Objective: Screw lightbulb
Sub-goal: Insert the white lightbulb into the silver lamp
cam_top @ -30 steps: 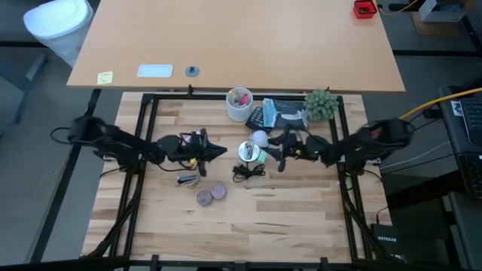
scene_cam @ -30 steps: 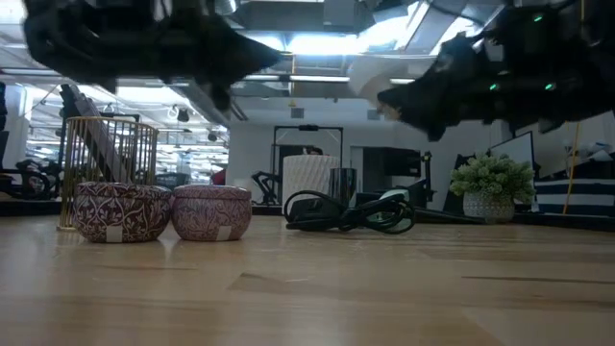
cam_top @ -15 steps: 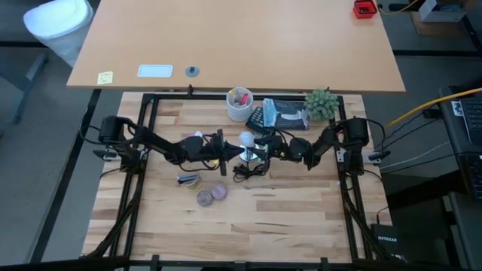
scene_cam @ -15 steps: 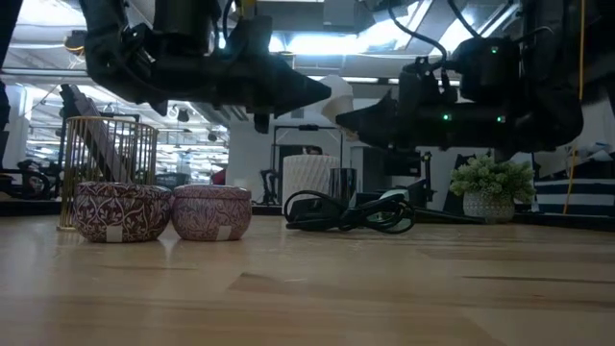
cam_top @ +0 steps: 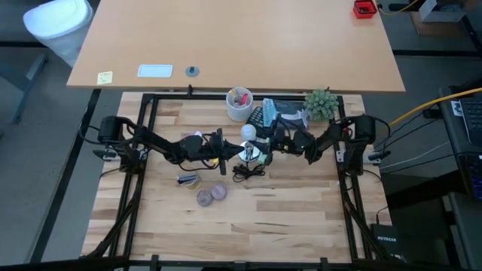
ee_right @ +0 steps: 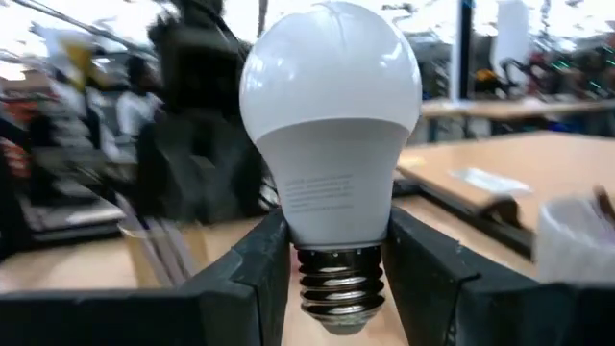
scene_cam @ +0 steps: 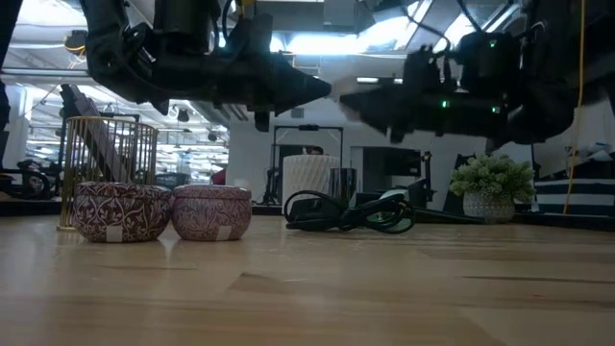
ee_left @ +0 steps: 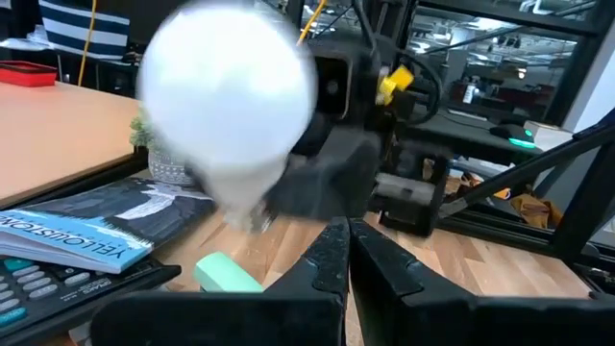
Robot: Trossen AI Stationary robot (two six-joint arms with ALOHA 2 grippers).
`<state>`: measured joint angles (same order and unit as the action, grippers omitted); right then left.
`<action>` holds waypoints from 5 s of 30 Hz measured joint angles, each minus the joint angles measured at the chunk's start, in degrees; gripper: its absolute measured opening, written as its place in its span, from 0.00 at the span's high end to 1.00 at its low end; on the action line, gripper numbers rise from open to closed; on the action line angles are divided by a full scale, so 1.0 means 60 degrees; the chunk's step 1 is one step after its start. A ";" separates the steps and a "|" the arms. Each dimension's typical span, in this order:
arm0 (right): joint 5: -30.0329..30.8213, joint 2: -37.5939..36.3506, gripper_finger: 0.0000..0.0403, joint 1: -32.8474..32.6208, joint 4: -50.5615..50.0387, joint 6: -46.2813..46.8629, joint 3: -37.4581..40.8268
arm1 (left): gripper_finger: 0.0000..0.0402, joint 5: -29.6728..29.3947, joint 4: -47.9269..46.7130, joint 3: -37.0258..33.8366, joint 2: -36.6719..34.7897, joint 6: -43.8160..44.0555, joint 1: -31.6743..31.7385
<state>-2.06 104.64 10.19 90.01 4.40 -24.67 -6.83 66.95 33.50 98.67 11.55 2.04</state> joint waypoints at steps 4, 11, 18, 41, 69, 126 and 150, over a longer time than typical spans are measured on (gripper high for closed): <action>-0.1006 -0.0688 0.63 0.0229 0.0010 0.0038 0.0044 | 0.99 0.0000 -0.0003 0.0000 0.0000 0.0000 0.0000; -0.1840 -0.1673 0.63 0.0904 0.0029 -0.0079 0.1035 | 0.99 0.0000 -0.0010 0.0000 0.0000 0.0000 0.0000; -0.1851 -0.1361 0.63 0.1048 -0.0008 -0.0061 0.1230 | 0.99 -0.0134 -0.0008 0.0004 0.0000 0.0000 0.0000; -0.2651 -0.0460 0.63 0.1051 -0.1592 0.0478 0.0528 | 0.99 -0.0993 -0.0005 0.0007 0.0000 0.0000 0.0444; -0.2511 -0.0449 0.63 0.1051 -0.3597 0.0230 -0.0321 | 0.99 -0.0980 -0.2018 0.1417 -0.0018 -0.1104 0.0556; 0.0269 -0.0460 0.63 0.0049 -0.4531 -0.0557 -0.0328 | 0.99 -0.0969 -0.1697 0.1435 -0.0047 -0.2677 0.0561; 0.0276 -0.0476 0.63 0.0053 -0.4978 -0.0571 -0.0342 | 0.99 -0.0370 -0.1972 0.2073 -0.0047 -0.2950 0.0470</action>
<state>-0.40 101.79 10.50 60.14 0.97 -26.72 -9.05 55.12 45.93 98.39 -6.15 4.86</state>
